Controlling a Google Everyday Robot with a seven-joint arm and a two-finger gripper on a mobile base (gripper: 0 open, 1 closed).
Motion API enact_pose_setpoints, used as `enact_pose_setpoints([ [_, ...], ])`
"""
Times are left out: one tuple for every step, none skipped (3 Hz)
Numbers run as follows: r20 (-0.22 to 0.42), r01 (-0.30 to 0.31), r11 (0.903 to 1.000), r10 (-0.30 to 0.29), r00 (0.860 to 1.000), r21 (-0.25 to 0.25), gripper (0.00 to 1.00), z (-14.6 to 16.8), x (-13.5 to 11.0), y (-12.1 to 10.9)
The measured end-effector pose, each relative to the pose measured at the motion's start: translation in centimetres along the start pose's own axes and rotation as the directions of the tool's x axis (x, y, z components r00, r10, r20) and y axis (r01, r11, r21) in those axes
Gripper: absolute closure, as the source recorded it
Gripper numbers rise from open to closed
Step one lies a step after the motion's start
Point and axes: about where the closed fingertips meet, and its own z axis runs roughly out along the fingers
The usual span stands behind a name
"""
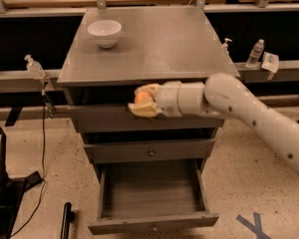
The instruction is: Place orange into bottom drawer
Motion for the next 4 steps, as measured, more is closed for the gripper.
enact_pose_setpoints([
  [-0.099, -0.089, 0.9959, 0.09, 0.991, 0.017, 1.0, -1.6, 7.5, 3.1],
  [-0.112, -0.098, 0.9952, 0.098, 0.989, 0.0, 1.0, -1.3, 8.4, 4.0],
  [-0.134, -0.128, 0.9866, 0.114, 0.984, -0.101, 1.0, 2.4, 12.1, 6.3],
  [-0.062, -0.119, 0.9751, 0.109, 0.992, -0.187, 1.0, 5.5, 17.3, 9.3],
])
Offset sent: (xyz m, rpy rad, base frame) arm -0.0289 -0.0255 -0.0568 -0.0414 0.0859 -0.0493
